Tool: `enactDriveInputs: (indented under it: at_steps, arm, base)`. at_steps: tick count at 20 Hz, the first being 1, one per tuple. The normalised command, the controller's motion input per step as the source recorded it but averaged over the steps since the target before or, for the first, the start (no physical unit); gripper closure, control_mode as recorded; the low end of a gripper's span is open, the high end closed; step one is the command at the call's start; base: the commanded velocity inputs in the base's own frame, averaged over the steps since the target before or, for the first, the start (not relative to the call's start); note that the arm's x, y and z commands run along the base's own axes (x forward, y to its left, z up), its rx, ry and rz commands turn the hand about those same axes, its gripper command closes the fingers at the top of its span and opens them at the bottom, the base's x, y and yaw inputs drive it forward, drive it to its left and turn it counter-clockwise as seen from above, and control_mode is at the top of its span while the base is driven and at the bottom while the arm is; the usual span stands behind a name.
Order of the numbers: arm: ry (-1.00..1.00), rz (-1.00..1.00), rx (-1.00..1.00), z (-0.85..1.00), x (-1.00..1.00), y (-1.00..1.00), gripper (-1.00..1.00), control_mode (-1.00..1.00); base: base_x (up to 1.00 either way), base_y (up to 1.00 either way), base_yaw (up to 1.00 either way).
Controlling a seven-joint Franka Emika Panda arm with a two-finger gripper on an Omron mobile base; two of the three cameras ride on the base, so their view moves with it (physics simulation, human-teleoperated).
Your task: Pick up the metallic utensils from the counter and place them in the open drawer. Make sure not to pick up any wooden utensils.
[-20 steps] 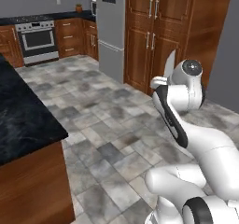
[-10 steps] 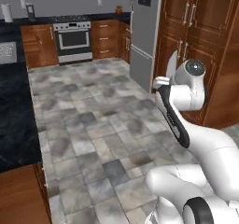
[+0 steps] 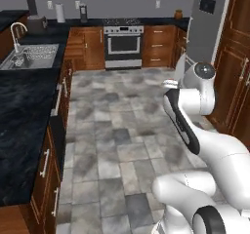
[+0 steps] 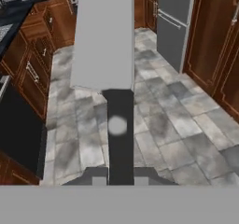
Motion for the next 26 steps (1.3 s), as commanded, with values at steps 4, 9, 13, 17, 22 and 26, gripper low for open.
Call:
enactDriveInputs:
  at_steps: [4, 9, 13, 17, 22, 26]
  arm:
    - [0.0, 0.0, 0.0, 0.0, 0.0, 0.0, 1.0, 1.0]
    - [0.0, 0.0, 0.0, 0.0, 0.0, 0.0, 1.0, 1.0]
    - [0.0, 0.0, 0.0, 0.0, 0.0, 0.0, 1.0, 1.0]
    - [0.0, 0.0, 0.0, 0.0, 0.0, 0.0, 1.0, 1.0]
    - [0.0, 0.0, 0.0, 0.0, 0.0, 0.0, 1.0, 1.0]
    - [0.0, 0.0, 0.0, 0.0, 0.0, 0.0, 1.0, 1.0]
  base:
    - [1.0, -0.26, 0.42]
    - [1.0, -0.28, 0.39]
    - [1.0, -0.45, 0.36]
    - [1.0, -0.7, 0.28]
    - [1.0, -0.76, 0.24]
    - [1.0, -0.72, 0.18]
